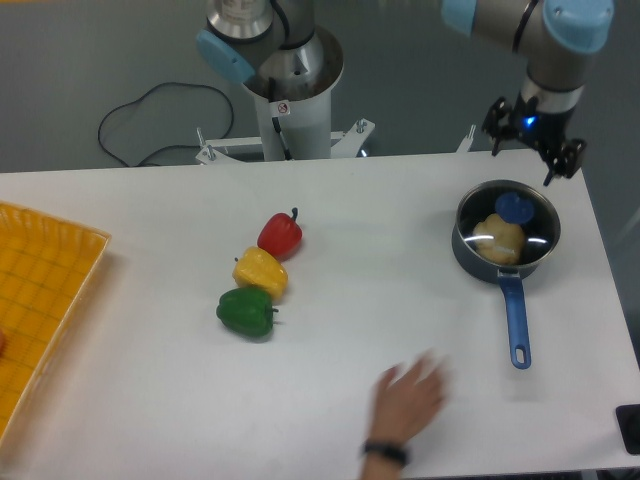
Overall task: Close the pot lid
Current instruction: 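Open the gripper and lift it up away from the lid knob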
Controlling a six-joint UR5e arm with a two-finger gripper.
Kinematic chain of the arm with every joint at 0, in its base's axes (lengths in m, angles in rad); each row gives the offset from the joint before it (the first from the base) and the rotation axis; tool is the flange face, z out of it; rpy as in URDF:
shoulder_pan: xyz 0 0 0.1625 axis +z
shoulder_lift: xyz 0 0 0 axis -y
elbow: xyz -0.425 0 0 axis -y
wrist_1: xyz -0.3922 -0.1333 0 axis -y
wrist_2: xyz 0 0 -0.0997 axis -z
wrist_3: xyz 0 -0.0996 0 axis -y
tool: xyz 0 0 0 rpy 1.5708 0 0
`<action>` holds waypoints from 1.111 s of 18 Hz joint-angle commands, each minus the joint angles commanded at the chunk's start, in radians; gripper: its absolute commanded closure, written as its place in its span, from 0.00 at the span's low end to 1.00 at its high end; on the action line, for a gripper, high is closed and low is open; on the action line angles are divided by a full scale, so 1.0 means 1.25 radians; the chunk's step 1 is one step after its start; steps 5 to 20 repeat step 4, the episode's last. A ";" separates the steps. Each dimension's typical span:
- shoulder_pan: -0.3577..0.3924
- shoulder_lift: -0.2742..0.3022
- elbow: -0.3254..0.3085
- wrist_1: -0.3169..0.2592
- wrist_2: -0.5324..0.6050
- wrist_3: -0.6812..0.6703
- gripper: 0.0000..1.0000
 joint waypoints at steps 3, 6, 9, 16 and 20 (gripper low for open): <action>0.000 -0.005 0.028 -0.023 0.001 0.000 0.00; 0.000 -0.005 0.030 -0.025 0.000 0.000 0.00; 0.000 -0.005 0.030 -0.025 0.000 0.000 0.00; 0.000 -0.005 0.030 -0.025 0.000 0.000 0.00; 0.000 -0.005 0.030 -0.025 0.000 0.000 0.00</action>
